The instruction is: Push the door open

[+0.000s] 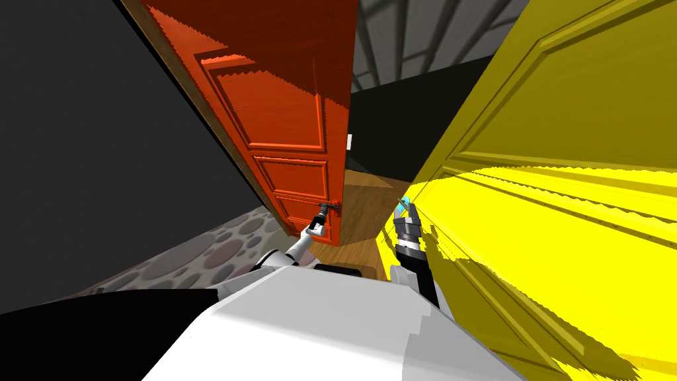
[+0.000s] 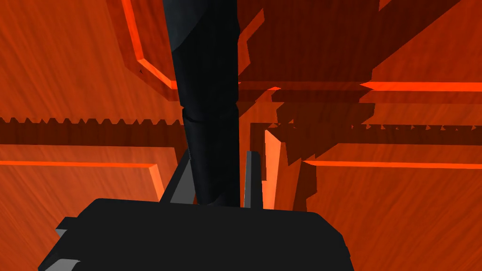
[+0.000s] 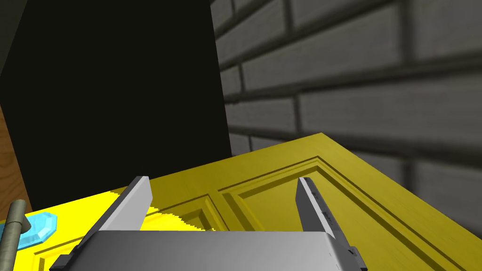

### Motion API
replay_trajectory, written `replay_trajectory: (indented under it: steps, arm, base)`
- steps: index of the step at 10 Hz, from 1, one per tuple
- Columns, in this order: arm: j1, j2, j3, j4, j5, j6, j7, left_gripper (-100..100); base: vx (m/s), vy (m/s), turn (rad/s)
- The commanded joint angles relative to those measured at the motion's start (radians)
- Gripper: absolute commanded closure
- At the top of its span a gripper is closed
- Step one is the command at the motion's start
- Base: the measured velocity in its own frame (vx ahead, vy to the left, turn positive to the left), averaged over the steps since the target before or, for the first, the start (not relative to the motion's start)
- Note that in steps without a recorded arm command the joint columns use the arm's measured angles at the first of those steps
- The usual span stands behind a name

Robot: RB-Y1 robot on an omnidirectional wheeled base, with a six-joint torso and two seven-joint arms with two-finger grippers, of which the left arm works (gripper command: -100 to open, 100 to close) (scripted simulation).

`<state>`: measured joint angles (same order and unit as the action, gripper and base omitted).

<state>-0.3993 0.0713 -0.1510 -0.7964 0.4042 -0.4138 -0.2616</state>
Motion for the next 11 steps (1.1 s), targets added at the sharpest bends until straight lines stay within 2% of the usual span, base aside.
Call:
replay_trajectory:
  steps: [1,8,9,10,11]
  arm:
    - [0.007,0.009,0.029,-0.018,0.004,0.002,-0.007,100]
    - [0.001,-0.005,0.096,-0.004,0.015,-0.002,-0.018,100]
    - [0.006,0.002,0.098,-0.005,0.016,0.0,-0.02,100]
    - [0.001,0.006,0.121,0.0,0.018,-0.007,-0.036,100]
    - [0.0,0.005,0.126,0.001,0.019,-0.008,-0.04,100]
  base:
    - [0.15,-0.157,0.077]
    - [0.145,-0.142,0.078]
    - [0.059,-0.053,0.059]
    - [0.118,-0.037,0.096]
    - [0.142,-0.073,0.083]
